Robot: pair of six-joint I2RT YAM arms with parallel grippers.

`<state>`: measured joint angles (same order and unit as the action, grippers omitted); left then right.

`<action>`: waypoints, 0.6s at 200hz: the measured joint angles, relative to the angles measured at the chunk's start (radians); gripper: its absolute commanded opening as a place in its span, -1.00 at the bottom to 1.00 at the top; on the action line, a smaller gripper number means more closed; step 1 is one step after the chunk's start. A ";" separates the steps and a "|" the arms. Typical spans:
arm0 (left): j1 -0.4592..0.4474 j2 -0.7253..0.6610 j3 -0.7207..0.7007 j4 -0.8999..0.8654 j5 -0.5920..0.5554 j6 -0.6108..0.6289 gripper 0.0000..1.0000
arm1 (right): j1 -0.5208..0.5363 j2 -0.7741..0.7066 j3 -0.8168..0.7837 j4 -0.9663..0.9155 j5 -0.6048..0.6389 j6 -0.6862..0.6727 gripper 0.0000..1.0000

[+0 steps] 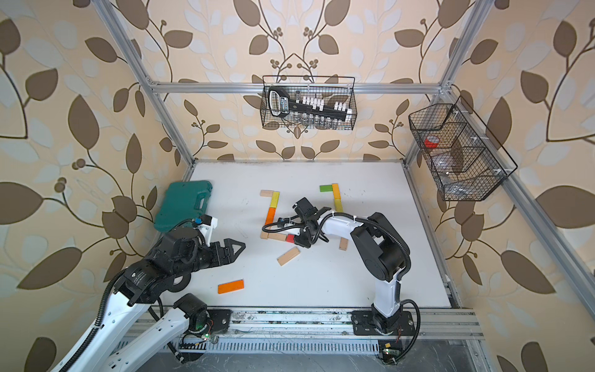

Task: Assemble a giraffe with building blocks
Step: Assemble the building block at the center of the board.

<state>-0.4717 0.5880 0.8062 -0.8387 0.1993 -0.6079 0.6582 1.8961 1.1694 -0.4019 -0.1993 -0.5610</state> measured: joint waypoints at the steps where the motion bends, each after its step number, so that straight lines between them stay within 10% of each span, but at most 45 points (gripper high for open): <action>1: 0.000 0.000 0.000 0.000 0.000 0.000 0.88 | 0.000 0.000 0.000 0.000 0.000 0.000 -1.00; 120: 0.000 -0.010 0.000 -0.004 -0.008 0.003 0.88 | 0.004 0.003 0.004 0.001 -0.002 0.003 -0.63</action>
<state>-0.4717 0.5781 0.8062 -0.8425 0.1909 -0.6048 0.6621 1.8996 1.1736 -0.4011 -0.2008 -0.5583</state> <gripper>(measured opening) 0.941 0.251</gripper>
